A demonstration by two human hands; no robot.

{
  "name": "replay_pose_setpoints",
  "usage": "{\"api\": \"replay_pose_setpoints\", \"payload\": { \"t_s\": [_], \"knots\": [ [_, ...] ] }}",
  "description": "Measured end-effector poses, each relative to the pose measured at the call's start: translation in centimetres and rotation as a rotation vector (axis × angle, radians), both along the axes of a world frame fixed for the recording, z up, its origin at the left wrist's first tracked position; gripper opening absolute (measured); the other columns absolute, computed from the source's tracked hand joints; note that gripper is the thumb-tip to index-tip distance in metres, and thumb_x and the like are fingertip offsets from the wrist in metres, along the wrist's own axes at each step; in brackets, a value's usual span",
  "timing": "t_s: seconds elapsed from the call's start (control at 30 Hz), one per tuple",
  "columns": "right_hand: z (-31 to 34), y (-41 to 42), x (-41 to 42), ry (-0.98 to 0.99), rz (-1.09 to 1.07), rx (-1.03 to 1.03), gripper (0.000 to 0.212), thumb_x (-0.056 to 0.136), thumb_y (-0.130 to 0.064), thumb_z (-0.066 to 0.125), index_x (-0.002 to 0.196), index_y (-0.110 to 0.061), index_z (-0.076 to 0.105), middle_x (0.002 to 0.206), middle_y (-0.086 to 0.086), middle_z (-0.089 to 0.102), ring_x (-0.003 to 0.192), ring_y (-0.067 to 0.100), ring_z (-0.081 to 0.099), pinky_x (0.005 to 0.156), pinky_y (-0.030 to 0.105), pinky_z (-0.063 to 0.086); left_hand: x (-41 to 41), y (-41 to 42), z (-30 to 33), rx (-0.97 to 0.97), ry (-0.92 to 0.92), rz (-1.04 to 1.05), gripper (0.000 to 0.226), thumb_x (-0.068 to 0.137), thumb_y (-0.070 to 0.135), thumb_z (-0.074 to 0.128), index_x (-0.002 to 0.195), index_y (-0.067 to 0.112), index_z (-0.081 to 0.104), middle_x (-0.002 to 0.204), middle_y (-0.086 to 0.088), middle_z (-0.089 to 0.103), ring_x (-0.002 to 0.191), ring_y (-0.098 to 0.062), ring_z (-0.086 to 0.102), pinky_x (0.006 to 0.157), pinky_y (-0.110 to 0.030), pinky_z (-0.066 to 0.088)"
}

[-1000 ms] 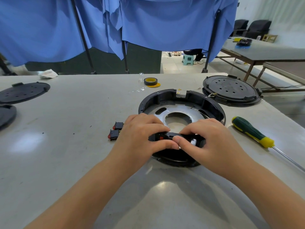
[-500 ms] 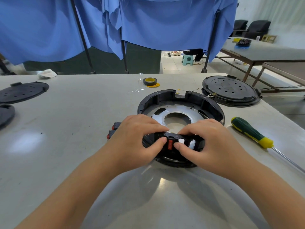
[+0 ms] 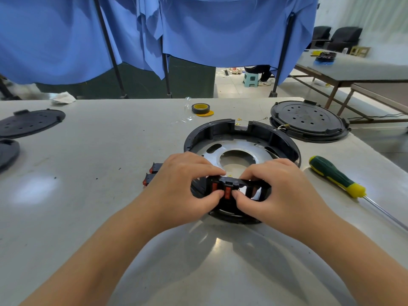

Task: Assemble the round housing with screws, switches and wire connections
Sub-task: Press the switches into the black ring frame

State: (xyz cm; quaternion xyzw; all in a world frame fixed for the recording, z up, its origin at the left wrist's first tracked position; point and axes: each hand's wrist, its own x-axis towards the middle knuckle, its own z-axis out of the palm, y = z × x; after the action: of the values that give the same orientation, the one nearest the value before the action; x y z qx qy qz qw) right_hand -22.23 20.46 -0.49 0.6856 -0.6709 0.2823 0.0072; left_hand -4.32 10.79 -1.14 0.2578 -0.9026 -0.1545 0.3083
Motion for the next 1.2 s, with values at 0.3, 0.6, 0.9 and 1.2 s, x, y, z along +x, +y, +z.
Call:
{"api": "replay_pose_setpoints", "payload": {
  "t_s": [0.3,0.6,0.9,1.2],
  "knots": [
    [-0.2,0.0,-0.3,0.007,0.031,-0.012,0.026,0.075,-0.050,0.054,0.074,-0.026,0.063,0.061,-0.010,0.059,0.064,0.011,0.054,0.085,0.025,0.038,0.0,0.1,0.0,-0.019,-0.014,0.004,0.030,0.081,0.039,0.062,0.107,0.029,0.074,0.097,0.017,0.070,0.097,-0.005,0.059,0.091,-0.041,0.047],
    [-0.8,-0.3,-0.2,-0.046,0.007,-0.104,0.032,0.077,-0.052,0.049,0.065,-0.024,0.060,0.056,-0.008,0.057,0.060,0.010,0.052,0.084,0.024,0.037,-0.1,-0.3,-0.3,-0.005,0.007,0.000,0.029,0.084,0.042,0.060,0.107,0.030,0.074,0.097,0.019,0.070,0.097,-0.003,0.059,0.089,-0.041,0.047],
    [-0.5,-0.5,-1.2,-0.020,0.106,-0.129,0.021,0.082,-0.043,0.062,0.085,-0.024,0.069,0.078,-0.016,0.062,0.086,0.006,0.051,0.086,0.025,0.039,0.4,-1.4,-0.9,0.077,0.094,0.089,0.042,0.083,0.053,0.057,0.118,0.032,0.068,0.127,0.018,0.057,0.120,0.005,0.046,0.103,-0.019,0.035],
    [0.3,-0.3,-2.6,0.009,0.145,-0.047,0.011,0.075,-0.030,0.065,0.082,-0.023,0.070,0.080,-0.015,0.062,0.094,0.012,0.055,0.091,0.035,0.042,3.7,-5.6,-1.8,0.147,-0.245,0.778,0.035,0.091,0.035,0.052,0.115,0.011,0.060,0.115,-0.007,0.056,0.106,-0.027,0.054,0.085,-0.036,0.044]
  ]
}}
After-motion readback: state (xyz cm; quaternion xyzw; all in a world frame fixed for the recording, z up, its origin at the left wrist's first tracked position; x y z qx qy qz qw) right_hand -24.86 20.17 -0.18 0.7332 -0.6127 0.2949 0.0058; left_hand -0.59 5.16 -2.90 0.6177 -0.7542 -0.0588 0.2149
